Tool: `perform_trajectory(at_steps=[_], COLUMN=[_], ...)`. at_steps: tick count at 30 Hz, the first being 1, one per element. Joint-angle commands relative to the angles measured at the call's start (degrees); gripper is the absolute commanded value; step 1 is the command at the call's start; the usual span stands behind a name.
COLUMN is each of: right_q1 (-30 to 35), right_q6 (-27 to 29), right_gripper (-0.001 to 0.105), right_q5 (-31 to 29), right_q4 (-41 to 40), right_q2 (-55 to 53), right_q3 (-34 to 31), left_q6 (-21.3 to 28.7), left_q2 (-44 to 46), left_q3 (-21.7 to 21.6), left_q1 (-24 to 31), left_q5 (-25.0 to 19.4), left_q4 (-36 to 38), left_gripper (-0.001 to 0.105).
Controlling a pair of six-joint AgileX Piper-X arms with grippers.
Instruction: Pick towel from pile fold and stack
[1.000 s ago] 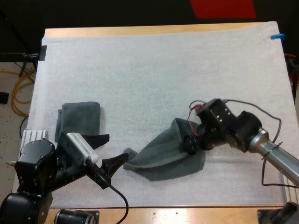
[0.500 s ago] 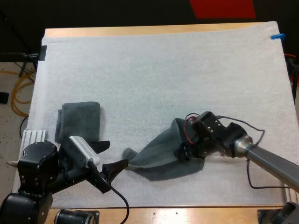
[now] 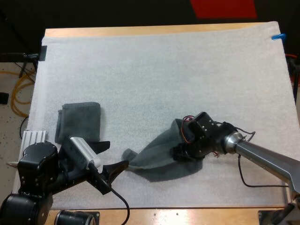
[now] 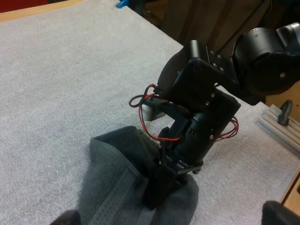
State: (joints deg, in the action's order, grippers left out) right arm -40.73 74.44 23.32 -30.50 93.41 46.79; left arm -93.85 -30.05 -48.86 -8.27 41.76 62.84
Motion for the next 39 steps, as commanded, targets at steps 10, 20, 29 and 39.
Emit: perform_trajectory(at_steps=[10,20,29,39], right_q1=[-0.1,-0.1,-0.1,-5.5], right_q6=[2.8,18.5,28.9,20.4], right_gripper=[0.0,0.0,0.0,0.063], right_q5=[-6.1,-27.2,-41.8,-17.0], right_q4=[3.5,3.5,3.3,2.5], right_q2=[-3.2,-15.5,-16.1,-12.8], right_q3=[2.8,15.4,18.6,13.3], left_q6=[0.3,0.3,0.3,0.3], left_q2=[0.1,0.1,0.1,0.1], left_q3=[-0.4,-0.4,-0.4,-0.4], left_q1=[-0.2,-0.2,-0.2,-0.2], left_q5=[0.0,0.0,0.0,0.0], left_q4=[-0.1,-0.1,-0.1,-0.1], left_gripper=[0.072,0.072,0.072,0.072])
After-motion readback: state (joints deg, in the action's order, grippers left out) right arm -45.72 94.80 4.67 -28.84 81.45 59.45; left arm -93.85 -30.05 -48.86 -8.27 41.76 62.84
